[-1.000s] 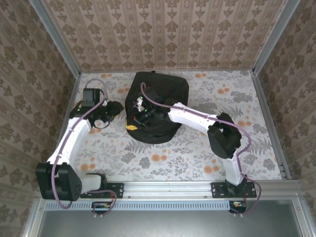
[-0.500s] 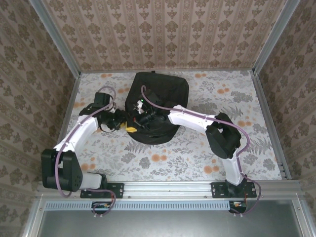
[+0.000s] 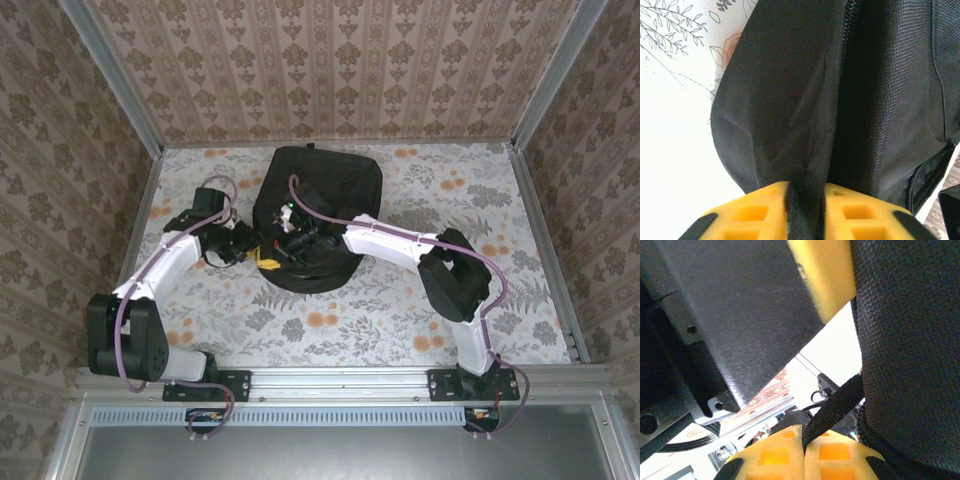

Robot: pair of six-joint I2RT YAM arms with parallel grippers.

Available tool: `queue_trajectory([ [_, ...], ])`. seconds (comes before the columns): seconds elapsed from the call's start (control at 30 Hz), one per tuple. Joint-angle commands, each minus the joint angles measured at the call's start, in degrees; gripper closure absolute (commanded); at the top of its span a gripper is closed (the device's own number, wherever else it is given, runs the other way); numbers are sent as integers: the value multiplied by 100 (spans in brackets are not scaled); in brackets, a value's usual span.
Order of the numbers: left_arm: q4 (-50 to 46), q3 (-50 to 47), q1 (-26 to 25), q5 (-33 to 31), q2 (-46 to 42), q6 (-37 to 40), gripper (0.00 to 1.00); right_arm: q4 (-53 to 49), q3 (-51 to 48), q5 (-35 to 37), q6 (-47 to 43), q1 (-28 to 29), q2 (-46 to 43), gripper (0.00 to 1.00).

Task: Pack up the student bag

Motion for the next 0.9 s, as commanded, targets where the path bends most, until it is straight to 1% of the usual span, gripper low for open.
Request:
queue_trajectory([
  [0.0,-170,-70,74,-99,-220,156,69,-105,-95,-191,-185,-39,-345,100],
  [0.1,-243,-52,103,-202,-338,204,60,-143,-140,-248,-283,-54,-394,100],
  [0.13,-287,-42,109,-241,-358,229,58,-158,-174,-277,-326,-58,-418,100],
  [0.33,-256,-97,103,-176,-424,191,53,267,-623,-459,-226,-132,-553,100],
  [0.5,-151,-183,68,-140,-535,275,52,487,-857,-491,-136,-204,-633,100],
  [0.57,-110,-201,18,-77,-502,291,54,525,-870,-508,-123,-217,-643,100],
  [0.63,-31,-210,-65,5,-469,341,59,561,-874,-508,-106,-212,-647,100],
  [0.7,18,-206,-155,1,-434,378,61,604,-866,-508,-71,-218,-632,100],
  [0.87,60,-223,-319,17,-292,460,61,608,-826,-527,-43,-203,-619,100],
])
